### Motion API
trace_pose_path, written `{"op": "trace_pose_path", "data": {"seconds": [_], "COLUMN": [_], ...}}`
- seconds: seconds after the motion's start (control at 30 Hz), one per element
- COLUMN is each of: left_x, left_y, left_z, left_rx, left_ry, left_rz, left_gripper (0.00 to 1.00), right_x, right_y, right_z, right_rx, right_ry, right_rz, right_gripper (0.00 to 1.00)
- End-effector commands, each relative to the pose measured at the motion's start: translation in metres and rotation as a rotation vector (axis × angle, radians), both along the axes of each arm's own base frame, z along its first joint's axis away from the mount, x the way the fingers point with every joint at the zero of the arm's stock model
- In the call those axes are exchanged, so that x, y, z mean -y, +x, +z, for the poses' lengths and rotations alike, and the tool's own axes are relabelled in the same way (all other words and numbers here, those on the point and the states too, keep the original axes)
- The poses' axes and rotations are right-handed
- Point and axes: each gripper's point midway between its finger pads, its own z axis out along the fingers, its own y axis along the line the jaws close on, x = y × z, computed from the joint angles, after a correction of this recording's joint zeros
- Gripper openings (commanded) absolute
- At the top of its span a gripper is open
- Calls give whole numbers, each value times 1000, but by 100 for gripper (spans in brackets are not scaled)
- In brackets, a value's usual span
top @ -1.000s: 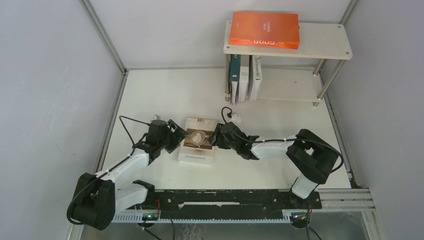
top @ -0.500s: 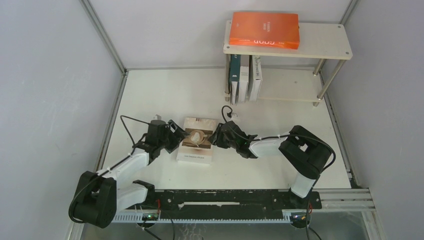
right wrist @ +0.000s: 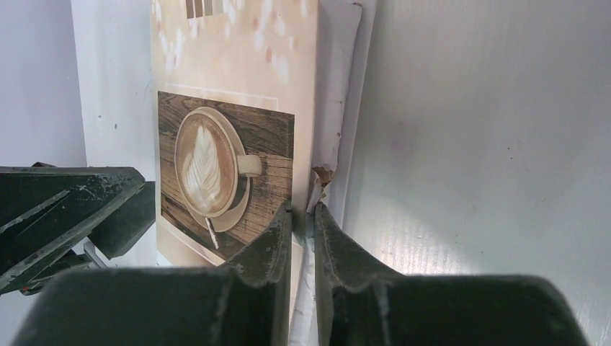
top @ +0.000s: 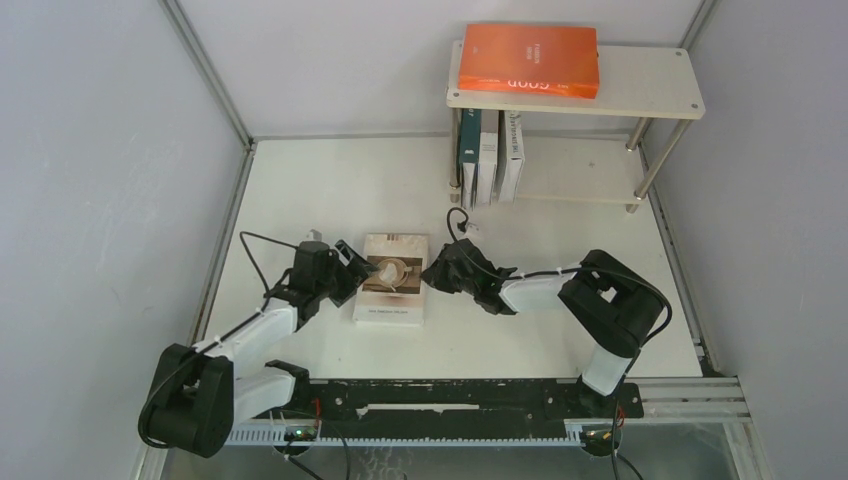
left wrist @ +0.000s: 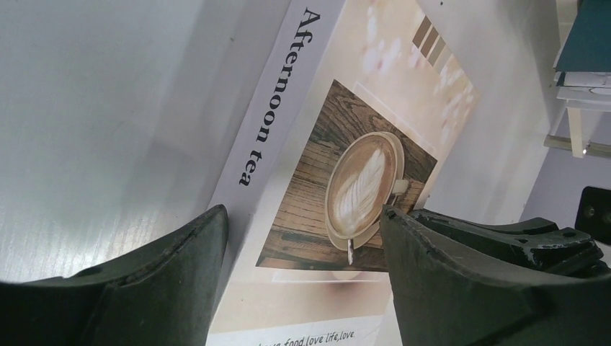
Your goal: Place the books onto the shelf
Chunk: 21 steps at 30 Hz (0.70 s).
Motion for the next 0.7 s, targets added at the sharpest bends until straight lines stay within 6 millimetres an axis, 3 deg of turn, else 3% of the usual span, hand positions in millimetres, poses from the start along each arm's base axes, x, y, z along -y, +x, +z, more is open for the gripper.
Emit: {"op": "trace_pose_path", "data": {"seconds": [0.0, 0.4, 0.67], "left_x": [14, 0, 13], "left_y": [-2, -7, -10], "left_z": [14, 6, 4], "left_rx": [51, 37, 52], "left_ry": [-63, -66, -163], "left_rz": [-65, -65, -107], "left_gripper": [82, 93, 96], "right_x": [-15, -3, 1], "right_y": [-7, -3, -7], "right_z": [21, 63, 70], "right_rx": [24, 38, -46], "right_ry": [66, 148, 208], "right_rz": [55, 49, 33], "right_gripper": [1, 0, 0]}}
